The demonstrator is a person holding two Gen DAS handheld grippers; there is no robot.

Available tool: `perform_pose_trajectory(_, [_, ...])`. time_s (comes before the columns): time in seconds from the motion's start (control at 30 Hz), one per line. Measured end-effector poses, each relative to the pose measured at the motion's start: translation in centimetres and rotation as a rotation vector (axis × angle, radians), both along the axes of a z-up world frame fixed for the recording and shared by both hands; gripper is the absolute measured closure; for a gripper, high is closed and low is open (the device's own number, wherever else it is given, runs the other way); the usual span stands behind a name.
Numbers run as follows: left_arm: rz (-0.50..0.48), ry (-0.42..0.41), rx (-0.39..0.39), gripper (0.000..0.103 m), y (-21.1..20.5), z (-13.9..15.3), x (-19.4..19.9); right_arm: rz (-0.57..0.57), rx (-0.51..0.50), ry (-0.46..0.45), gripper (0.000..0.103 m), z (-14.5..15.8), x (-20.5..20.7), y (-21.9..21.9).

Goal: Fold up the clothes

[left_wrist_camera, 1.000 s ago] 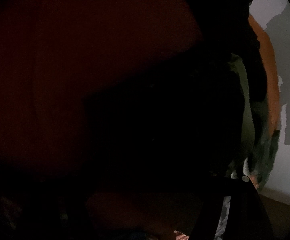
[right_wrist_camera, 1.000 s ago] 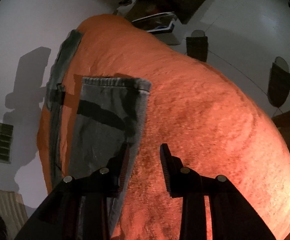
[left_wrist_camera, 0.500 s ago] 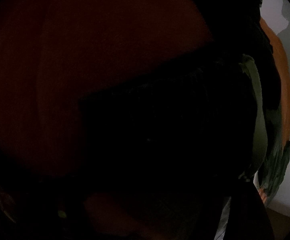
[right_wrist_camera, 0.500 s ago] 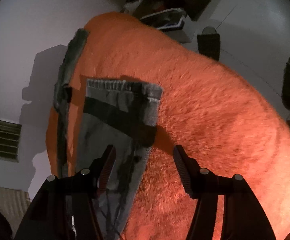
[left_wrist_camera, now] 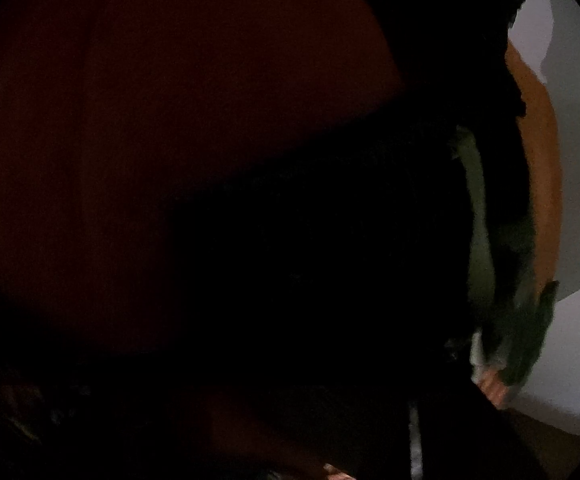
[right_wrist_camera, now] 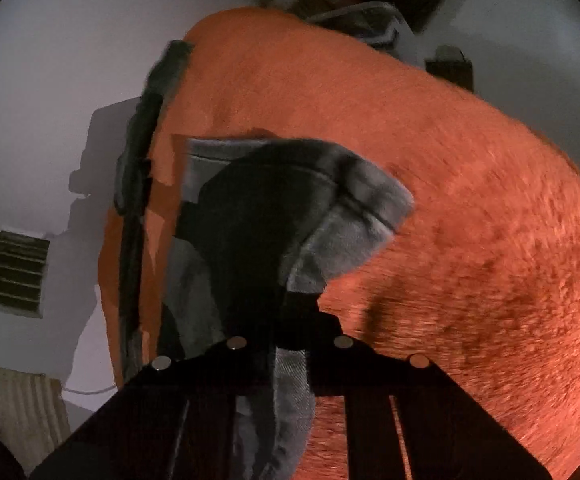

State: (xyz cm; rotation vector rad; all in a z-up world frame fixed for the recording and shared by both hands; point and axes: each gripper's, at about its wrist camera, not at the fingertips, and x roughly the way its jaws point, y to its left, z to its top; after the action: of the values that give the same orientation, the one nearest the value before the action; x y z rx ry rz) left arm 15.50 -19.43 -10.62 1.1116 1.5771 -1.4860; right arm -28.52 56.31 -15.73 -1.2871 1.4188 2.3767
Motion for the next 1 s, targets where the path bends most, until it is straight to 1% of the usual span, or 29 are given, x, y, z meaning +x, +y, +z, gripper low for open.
perform_pose_trajectory(0.1, [0.018,0.052,0.012,0.088,-0.9,1.9,-0.3,0.013,0.069,0.043,0.093,3.3,-0.4,-1.3])
perform_pose_trajectory(0.23, [-0.026,0.135,-0.045,0.09,-1.9,6.4,-1.2,0.073,0.168,0.052,0.093,7.7,-1.8,-3.1])
perform_pose_trajectory(0.33, [-0.039,0.217,-0.092,0.09,-2.9,9.6,-1.9,0.129,0.216,0.083,0.093,10.9,-3.8,-4.8])
perform_pose_trajectory(0.43, [-0.018,0.305,-0.123,0.09,-3.6,12.4,-3.6,0.208,0.278,0.121,0.093,13.8,-7.5,-7.1])
perform_pose_trajectory(0.5, [0.023,0.346,-0.127,0.09,-3.9,13.3,-4.9,0.268,0.32,0.145,0.093,15.8,-11.1,-8.8])
perform_pose_trajectory(0.57, [0.067,0.375,-0.124,0.09,-4.6,14.0,-6.1,0.313,0.334,0.186,0.093,17.8,-15.4,-10.7])
perform_pose_trajectory(0.7, [0.171,0.367,-0.102,0.09,-4.4,14.5,-8.3,0.359,0.376,0.257,0.093,20.6,-23.7,-15.1])
perform_pose_trajectory(0.8, [0.233,0.331,-0.101,0.09,-7.1,14.2,-11.1,0.366,0.398,0.287,0.093,21.5,-31.8,-19.3])
perform_pose_trajectory(0.87, [0.291,0.299,-0.078,0.089,-9.2,12.9,-12.4,0.353,0.426,0.288,0.093,21.0,-37.3,-22.6])
perform_pose_trajectory(0.93, [0.358,0.258,-0.041,0.087,-11.3,10.7,-13.6,0.373,0.443,0.246,0.091,19.1,-42.7,-26.1])
perform_pose_trajectory(0.97, [0.398,0.239,-0.014,0.083,-12.4,9.4,-14.1,0.38,0.443,0.215,0.09,18.0,-45.0,-27.9])
perform_pose_trajectory(1.0, [0.441,0.24,0.028,0.077,-13.5,7.9,-14.5,0.386,0.442,0.184,0.086,16.9,-47.4,-29.6])
